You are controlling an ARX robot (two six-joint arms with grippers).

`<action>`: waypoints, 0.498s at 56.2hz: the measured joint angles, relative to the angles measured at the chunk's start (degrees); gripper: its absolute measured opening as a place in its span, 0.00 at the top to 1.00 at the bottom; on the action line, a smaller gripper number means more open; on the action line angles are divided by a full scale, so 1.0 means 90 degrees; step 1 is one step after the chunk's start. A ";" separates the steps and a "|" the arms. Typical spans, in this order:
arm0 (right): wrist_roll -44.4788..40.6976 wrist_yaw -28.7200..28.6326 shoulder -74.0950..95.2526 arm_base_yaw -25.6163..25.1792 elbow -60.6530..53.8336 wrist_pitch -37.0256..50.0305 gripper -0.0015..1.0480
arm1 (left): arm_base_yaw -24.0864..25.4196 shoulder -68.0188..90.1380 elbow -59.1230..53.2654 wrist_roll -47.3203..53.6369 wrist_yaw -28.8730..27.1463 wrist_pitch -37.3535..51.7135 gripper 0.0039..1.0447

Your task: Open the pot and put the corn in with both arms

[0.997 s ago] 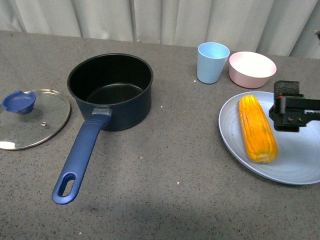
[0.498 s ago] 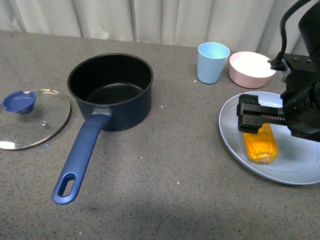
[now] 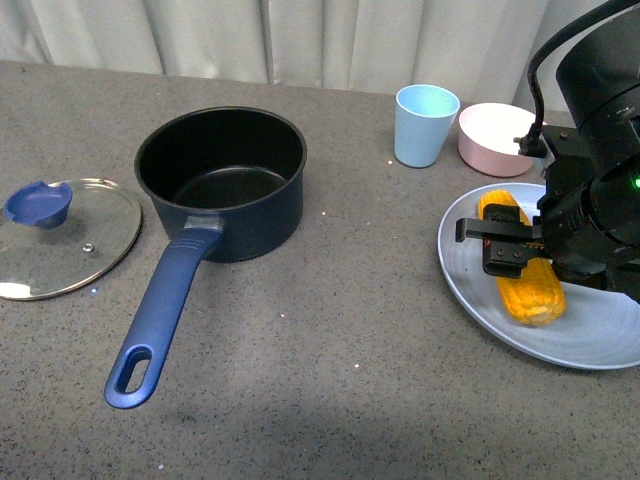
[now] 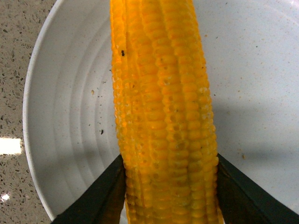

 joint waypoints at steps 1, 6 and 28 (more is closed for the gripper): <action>0.0000 -0.0002 0.0000 0.0000 -0.0007 0.0002 0.56 | 0.0002 0.0000 0.0000 0.0000 0.0000 0.0000 0.06; 0.0005 -0.0053 -0.0075 -0.0002 -0.0114 0.0063 0.65 | 0.0000 0.0000 0.0000 -0.0002 0.0000 0.0000 0.06; 0.0719 -0.2042 -0.1685 0.0257 -0.0313 0.0012 0.83 | 0.0000 0.0000 0.0000 0.0000 0.0000 0.0000 0.06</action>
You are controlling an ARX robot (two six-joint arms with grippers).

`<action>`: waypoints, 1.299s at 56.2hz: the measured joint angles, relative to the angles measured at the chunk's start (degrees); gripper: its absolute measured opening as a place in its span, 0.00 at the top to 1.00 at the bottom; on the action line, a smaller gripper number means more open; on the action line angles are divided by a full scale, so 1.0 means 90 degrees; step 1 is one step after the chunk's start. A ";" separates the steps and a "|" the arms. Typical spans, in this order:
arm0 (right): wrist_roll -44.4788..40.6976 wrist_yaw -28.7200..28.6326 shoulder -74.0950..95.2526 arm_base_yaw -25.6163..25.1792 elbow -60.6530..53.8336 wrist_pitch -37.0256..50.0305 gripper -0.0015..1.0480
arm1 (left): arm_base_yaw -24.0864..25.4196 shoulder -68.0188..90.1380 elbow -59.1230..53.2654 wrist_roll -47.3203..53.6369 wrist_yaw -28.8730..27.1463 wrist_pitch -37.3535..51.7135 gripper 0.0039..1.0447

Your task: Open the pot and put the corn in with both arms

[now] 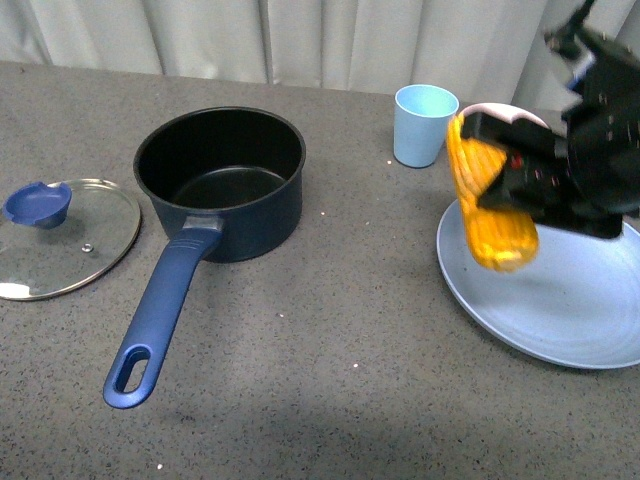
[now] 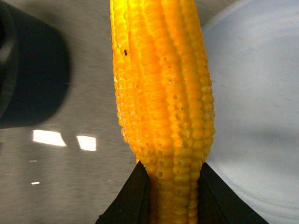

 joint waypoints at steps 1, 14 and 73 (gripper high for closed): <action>0.0117 -0.0119 -0.0034 0.0080 0.0095 -0.0005 0.83 | 0.0000 0.0000 0.0000 0.0000 0.0000 0.0000 0.06; 0.0947 -0.0512 0.0425 0.1052 0.1246 -0.0097 0.87 | 0.0000 0.0000 0.0000 -0.0002 -0.0002 0.0000 0.06; 0.1722 0.0012 0.2844 0.2028 0.4221 -0.0911 0.63 | 0.0000 0.0000 0.0000 -0.0002 0.0000 0.0000 0.06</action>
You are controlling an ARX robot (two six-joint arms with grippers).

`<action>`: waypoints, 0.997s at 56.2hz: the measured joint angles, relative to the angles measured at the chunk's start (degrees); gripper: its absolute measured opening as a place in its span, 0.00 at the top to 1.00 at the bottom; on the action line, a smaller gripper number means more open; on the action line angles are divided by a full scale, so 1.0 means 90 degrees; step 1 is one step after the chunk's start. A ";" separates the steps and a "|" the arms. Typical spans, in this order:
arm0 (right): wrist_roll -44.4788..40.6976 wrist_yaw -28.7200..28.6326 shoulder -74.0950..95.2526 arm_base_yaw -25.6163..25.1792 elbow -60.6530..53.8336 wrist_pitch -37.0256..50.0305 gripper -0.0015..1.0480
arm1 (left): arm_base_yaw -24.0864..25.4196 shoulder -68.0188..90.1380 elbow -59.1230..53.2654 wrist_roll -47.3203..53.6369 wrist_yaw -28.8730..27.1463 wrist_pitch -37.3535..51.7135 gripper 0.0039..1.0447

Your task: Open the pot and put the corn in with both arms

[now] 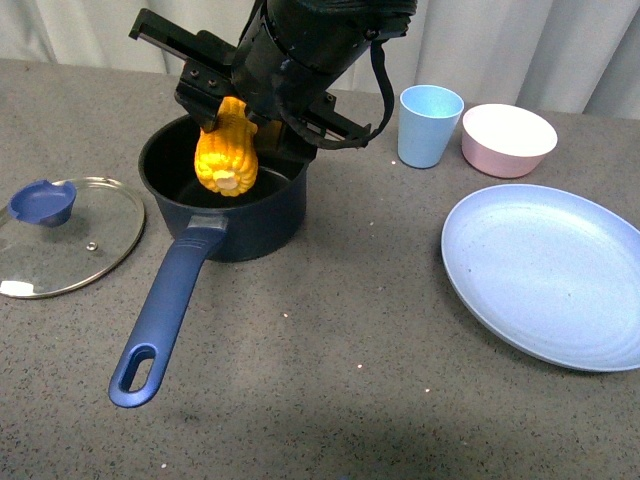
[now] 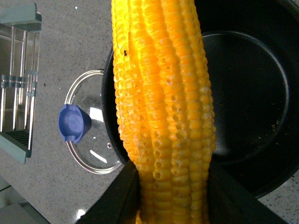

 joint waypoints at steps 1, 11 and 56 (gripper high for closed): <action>0.0000 0.0017 0.0010 0.0000 0.0000 0.0000 0.60 | 0.0000 0.0000 0.0000 0.0002 0.0000 0.0000 0.06; 0.0002 0.0078 0.0034 0.0000 0.0000 0.0046 0.32 | 0.0000 0.0000 0.0000 0.0002 0.0000 0.0000 0.06; -0.2550 0.2113 -0.4651 -0.1061 -0.5702 0.3347 0.11 | 0.0000 0.0000 0.0000 0.0002 0.0000 0.0000 0.06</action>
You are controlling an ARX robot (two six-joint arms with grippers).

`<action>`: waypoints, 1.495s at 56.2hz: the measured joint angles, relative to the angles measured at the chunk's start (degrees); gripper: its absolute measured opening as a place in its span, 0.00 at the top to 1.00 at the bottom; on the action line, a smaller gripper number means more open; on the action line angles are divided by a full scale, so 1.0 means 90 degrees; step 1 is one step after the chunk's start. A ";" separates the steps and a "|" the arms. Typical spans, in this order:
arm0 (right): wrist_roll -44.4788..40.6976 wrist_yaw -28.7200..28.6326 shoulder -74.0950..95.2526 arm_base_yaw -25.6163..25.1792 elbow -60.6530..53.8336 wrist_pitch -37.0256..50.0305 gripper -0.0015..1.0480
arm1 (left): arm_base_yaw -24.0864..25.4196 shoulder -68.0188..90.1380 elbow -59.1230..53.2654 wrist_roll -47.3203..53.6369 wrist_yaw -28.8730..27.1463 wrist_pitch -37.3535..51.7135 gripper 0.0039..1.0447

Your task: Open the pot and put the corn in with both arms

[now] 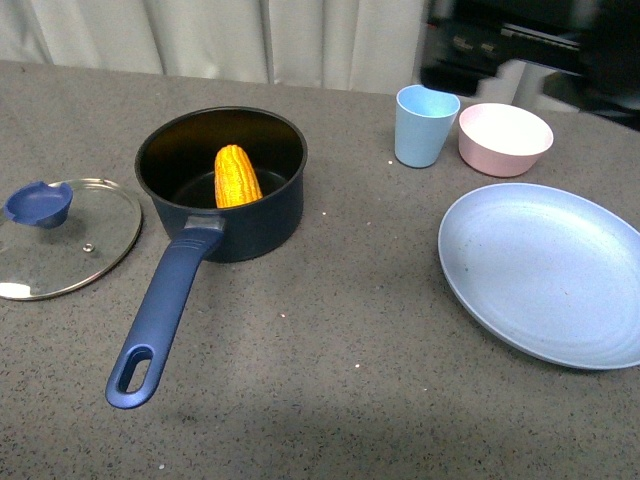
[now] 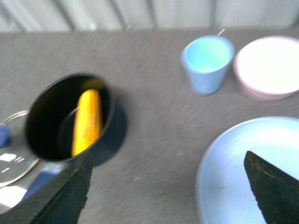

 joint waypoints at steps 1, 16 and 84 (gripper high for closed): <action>-0.0287 0.0381 -0.0134 -0.0053 -0.0323 0.0595 0.15 | 0.0000 0.0000 0.0000 0.0000 -0.0002 0.0000 0.06; -0.1773 0.1027 -0.1666 -0.0916 -0.2761 0.4073 0.57 | 0.0000 -0.0002 0.0000 0.0000 0.0000 0.0000 0.06; -0.1938 -0.0828 -0.6766 -0.2805 -0.4413 0.0653 0.99 | 0.0000 -0.0002 0.0000 0.0000 -0.0002 0.0000 0.06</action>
